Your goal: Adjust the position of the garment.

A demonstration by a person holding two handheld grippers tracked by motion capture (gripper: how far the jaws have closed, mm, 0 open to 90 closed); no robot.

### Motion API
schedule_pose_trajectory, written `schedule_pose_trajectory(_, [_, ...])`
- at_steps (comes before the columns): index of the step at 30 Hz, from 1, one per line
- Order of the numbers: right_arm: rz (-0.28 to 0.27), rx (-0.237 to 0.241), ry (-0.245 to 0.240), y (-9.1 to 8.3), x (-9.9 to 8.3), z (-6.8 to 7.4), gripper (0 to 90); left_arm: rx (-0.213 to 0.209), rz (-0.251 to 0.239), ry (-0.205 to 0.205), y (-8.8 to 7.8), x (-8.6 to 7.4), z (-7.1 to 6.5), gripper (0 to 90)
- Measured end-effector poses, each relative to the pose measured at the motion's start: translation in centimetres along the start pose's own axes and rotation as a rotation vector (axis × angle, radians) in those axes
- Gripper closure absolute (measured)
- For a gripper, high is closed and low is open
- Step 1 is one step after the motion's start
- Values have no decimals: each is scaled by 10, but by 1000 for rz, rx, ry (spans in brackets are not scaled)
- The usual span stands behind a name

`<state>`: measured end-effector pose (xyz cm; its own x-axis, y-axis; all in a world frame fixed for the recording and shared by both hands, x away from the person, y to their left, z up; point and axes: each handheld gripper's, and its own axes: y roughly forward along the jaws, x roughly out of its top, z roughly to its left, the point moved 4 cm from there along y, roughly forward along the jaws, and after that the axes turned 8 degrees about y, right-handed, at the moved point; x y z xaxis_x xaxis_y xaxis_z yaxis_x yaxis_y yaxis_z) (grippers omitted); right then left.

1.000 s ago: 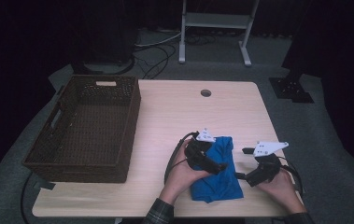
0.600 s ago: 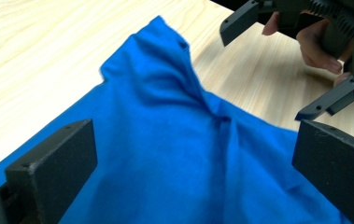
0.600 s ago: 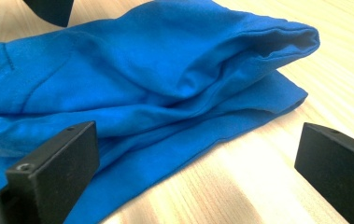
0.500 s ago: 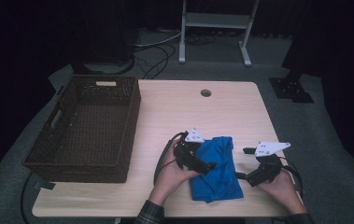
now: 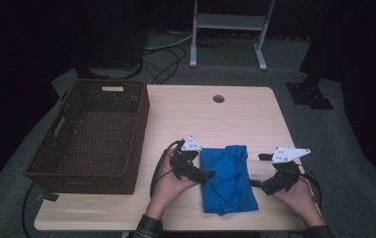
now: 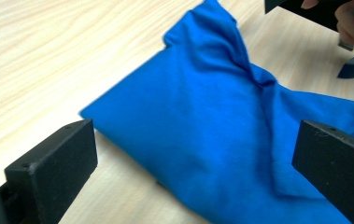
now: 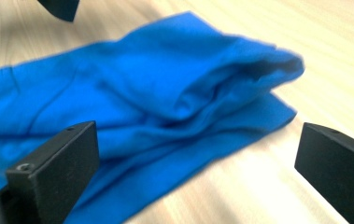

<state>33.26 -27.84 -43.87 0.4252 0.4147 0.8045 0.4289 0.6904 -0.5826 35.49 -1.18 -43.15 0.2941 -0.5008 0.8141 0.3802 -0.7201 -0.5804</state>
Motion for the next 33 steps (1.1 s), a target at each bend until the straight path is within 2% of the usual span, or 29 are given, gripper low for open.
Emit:
schedule_pose_trajectory(9, [-32,-20,5,4,22,-8,0,67,-18,11,-5,7,20,0])
schedule_pose_trajectory(15, [-32,-28,0,13,32,-13,0,109,-23,19,-2,13,35,0])
schedule_pose_trajectory(24, [-38,-39,12,34,51,-33,0,170,-8,34,18,20,54,0])
schedule_pose_trajectory(33, [-13,-62,22,59,56,-56,0,186,39,29,41,8,60,0])
